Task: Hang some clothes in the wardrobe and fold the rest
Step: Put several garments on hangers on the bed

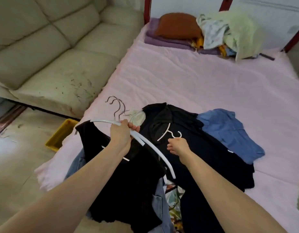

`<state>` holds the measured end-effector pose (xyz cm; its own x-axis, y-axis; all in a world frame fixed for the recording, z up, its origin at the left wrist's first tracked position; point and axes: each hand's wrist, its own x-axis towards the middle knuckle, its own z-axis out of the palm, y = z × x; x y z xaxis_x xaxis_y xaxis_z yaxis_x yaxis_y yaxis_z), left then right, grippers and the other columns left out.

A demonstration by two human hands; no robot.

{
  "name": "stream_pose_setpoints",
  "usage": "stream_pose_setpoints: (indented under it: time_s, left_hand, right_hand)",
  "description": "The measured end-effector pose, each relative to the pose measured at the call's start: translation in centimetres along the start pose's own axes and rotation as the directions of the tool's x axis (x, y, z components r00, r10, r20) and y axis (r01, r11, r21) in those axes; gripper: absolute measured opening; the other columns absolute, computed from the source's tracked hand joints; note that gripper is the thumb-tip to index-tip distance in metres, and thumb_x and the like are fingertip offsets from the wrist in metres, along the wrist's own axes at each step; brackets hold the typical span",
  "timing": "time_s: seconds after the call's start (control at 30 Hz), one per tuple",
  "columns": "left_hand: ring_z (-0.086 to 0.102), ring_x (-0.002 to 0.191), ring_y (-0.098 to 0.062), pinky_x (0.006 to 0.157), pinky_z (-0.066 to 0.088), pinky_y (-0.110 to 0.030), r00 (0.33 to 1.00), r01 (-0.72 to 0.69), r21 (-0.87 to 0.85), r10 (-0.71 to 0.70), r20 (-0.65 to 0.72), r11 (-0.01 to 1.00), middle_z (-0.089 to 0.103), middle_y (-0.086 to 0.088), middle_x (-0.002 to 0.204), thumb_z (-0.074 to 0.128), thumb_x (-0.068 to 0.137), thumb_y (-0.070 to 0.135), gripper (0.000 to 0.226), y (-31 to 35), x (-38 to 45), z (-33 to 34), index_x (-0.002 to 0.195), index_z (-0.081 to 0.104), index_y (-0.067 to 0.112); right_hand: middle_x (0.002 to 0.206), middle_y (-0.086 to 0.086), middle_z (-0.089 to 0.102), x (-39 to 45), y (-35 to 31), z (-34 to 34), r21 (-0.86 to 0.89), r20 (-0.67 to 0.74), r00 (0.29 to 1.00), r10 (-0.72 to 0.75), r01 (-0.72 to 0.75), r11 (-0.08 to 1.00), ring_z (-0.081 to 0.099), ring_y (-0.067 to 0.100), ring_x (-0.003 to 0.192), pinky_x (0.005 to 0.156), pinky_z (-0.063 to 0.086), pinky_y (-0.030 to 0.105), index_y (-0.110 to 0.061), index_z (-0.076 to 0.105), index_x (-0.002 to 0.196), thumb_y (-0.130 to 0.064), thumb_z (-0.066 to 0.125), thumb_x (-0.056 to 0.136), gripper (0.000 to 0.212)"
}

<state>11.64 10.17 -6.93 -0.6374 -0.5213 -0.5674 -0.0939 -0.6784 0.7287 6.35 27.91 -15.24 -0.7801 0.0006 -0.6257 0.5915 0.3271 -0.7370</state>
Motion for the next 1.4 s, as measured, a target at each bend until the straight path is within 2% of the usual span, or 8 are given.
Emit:
stream_pose_setpoints:
  time_s: [0.1,0.23,0.47,0.6,0.8,0.93,1.1,1.4]
  left_hand:
    - [0.045,0.041,-0.009,0.05,0.054,-0.024,0.998,-0.034,0.04,0.036,-0.057,0.999,0.041,-0.003,0.061,0.039,0.1,0.004,0.024,-1.0,3.4,2.3,0.077,0.043,0.009]
    - [0.045,0.047,-0.011,0.052,0.053,-0.024,0.993,-0.057,0.082,0.066,-0.1,0.995,0.042,-0.003,0.061,0.04,0.099,0.005,0.025,-2.9,8.3,4.4,0.076,0.045,0.009]
    - [0.046,0.053,-0.013,0.059,0.054,-0.027,0.98,-0.041,0.146,0.068,-0.186,0.988,0.043,-0.003,0.063,0.042,0.1,0.007,0.019,-4.8,12.9,6.1,0.083,0.048,0.008]
    - [0.047,0.053,-0.013,0.06,0.053,-0.028,0.972,-0.019,0.156,0.055,-0.227,0.988,0.045,-0.003,0.063,0.042,0.101,0.009,0.019,-5.2,13.7,6.3,0.083,0.048,0.008]
    - [0.037,0.047,-0.01,0.049,0.045,-0.023,0.958,0.026,0.138,0.015,-0.286,0.99,0.038,-0.001,0.063,0.038,0.1,0.008,0.019,-4.6,12.6,6.6,0.082,0.043,0.011]
    - [0.03,0.037,-0.008,0.044,0.04,-0.023,0.958,0.094,0.082,-0.068,-0.277,0.992,0.03,0.0,0.059,0.039,0.1,0.006,0.024,-3.5,10.0,7.2,0.077,0.042,0.011]
    - [0.023,0.03,-0.008,0.036,0.032,-0.019,0.97,0.107,-0.01,-0.106,-0.217,0.994,0.023,0.0,0.058,0.035,0.099,0.002,0.025,-1.6,4.7,7.1,0.076,0.04,0.012]
    - [0.019,0.028,-0.005,0.033,0.026,-0.016,0.987,0.095,0.086,-0.105,0.12,0.992,0.023,0.004,0.045,0.033,0.099,0.002,0.027,-2.1,-11.7,4.8,0.075,0.038,0.013]
  right_hand:
    - [0.078,0.019,0.058,6.1,0.1,0.9,0.005,0.021,0.991,0.132,-0.132,0.991,0.055,0.025,0.074,0.101,0.042,0.049,0.015,0.052,0.121,-0.011,0.051,0.094,0.038]
    - [0.11,0.018,0.058,13.3,0.7,2.0,0.126,0.082,0.954,0.288,-0.296,0.947,0.056,0.032,0.111,0.099,0.044,0.039,0.006,0.048,0.126,-0.013,0.051,0.095,0.036]
    - [0.115,0.006,0.064,22.9,2.9,5.0,0.426,0.165,0.913,0.372,-0.406,0.808,0.061,0.022,0.102,0.09,0.044,0.029,-0.008,0.059,0.118,-0.023,0.061,0.088,0.034]
    - [0.072,0.005,0.054,23.5,0.9,4.9,0.502,0.033,0.956,0.293,-0.269,0.822,0.056,0.015,0.066,0.073,0.049,0.026,-0.007,0.057,0.081,-0.014,0.056,0.093,0.014]
    - [0.061,0.002,0.041,21.1,-5.4,1.8,0.4,-0.011,1.0,0.027,-0.021,0.916,0.03,0.007,0.039,0.037,0.027,0.02,-0.01,0.051,0.091,-0.009,0.042,0.098,0.012]
    - [0.059,0.0,0.043,17.5,-9.0,-1.4,0.254,0.024,0.994,-0.104,0.094,0.963,0.028,0.006,0.037,0.035,0.024,0.02,-0.008,0.056,0.095,-0.012,0.043,0.099,0.014]
    - [0.058,0.001,0.042,11.5,-11.2,-4.9,0.293,0.035,0.982,-0.187,0.169,0.941,0.028,0.008,0.036,0.035,0.023,0.021,-0.009,0.055,0.092,-0.012,0.046,0.099,0.012]
    - [0.058,0.0,0.037,-7.7,-6.9,-14.1,0.26,-0.095,0.928,-0.36,0.372,0.891,0.025,0.005,0.034,0.034,0.018,0.017,-0.009,0.057,0.101,-0.012,0.041,0.101,0.016]
